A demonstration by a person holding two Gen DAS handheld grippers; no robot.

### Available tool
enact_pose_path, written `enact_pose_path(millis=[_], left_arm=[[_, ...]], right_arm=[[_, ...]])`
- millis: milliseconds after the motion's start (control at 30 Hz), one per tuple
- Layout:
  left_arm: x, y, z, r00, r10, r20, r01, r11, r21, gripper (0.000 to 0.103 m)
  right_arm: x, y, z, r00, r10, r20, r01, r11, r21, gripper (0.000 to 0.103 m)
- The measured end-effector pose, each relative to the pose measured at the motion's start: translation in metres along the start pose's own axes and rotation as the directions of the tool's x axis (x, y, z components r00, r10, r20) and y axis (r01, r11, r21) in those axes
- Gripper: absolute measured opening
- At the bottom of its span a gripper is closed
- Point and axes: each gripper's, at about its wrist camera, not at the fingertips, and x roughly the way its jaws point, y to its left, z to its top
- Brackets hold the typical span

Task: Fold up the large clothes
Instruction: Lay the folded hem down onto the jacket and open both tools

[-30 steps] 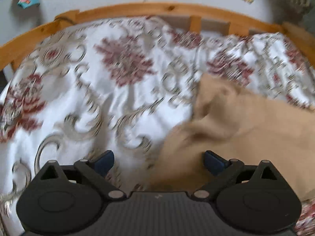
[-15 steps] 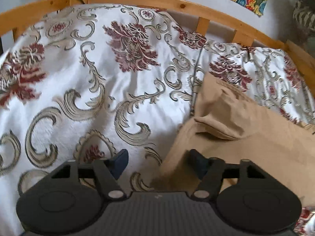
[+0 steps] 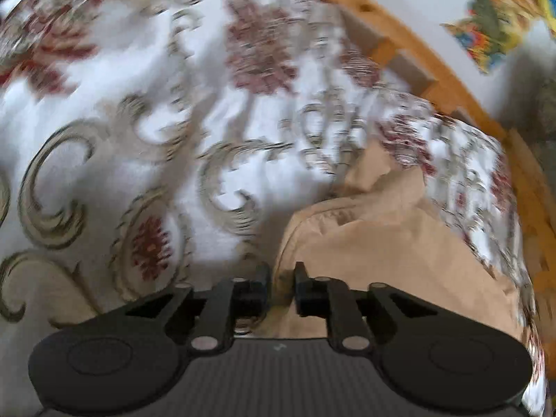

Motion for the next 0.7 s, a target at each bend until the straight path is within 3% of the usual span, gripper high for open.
enact_pose_path(millis=[67, 133, 167, 200, 267, 333, 400, 567, 633, 700], left_arm=[[-0.006, 0.002, 0.001, 0.999, 0.027, 0.023, -0.027, 1.000, -0.012, 0.044], [-0.017, -0.007, -0.002, 0.996, 0.029, 0.088, -0.034, 0.998, 0.048, 0.052], [-0.022, -0.013, -0.004, 0.992, 0.035, 0.122, -0.046, 0.995, 0.089, 0.061], [-0.027, -0.023, -0.008, 0.985, 0.044, 0.165, -0.068, 0.988, 0.141, 0.071], [-0.032, -0.046, -0.019, 0.965, 0.040, 0.258, -0.109, 0.960, 0.257, 0.080], [-0.032, -0.069, -0.031, 0.957, 0.005, 0.288, -0.112, 0.927, 0.358, 0.083], [-0.019, -0.089, -0.040, 0.968, -0.039, 0.248, -0.073, 0.900, 0.429, 0.085], [0.021, -0.117, -0.062, 0.984, -0.035, 0.175, -0.064, 0.844, 0.533, 0.085], [0.030, -0.116, -0.069, 0.987, -0.019, 0.158, -0.073, 0.827, 0.557, 0.086], [0.035, -0.112, -0.068, 0.990, -0.012, 0.139, -0.068, 0.829, 0.556, 0.089]], right_arm=[[0.000, 0.002, -0.002, 1.000, -0.007, -0.002, 0.007, 1.000, -0.011, 0.031], [-0.005, 0.003, -0.001, 0.999, -0.033, 0.017, 0.033, 0.999, -0.014, 0.033], [-0.007, 0.004, 0.001, 0.999, -0.042, 0.031, 0.043, 0.999, -0.022, 0.033], [-0.011, 0.008, 0.004, 0.997, -0.058, 0.056, 0.060, 0.997, -0.038, 0.033], [-0.021, 0.023, 0.013, 0.988, -0.079, 0.133, 0.091, 0.992, -0.082, 0.039], [-0.028, 0.041, 0.024, 0.973, -0.081, 0.215, 0.110, 0.986, -0.126, 0.049], [-0.026, 0.065, 0.036, 0.970, -0.002, 0.242, 0.047, 0.983, -0.177, 0.056], [0.005, 0.136, 0.056, 0.966, 0.219, 0.134, -0.180, 0.950, -0.257, 0.056], [0.014, 0.158, 0.054, 0.960, 0.258, 0.107, -0.215, 0.928, -0.305, 0.056], [0.023, 0.174, 0.044, 0.964, 0.261, 0.047, -0.228, 0.907, -0.354, 0.058]])
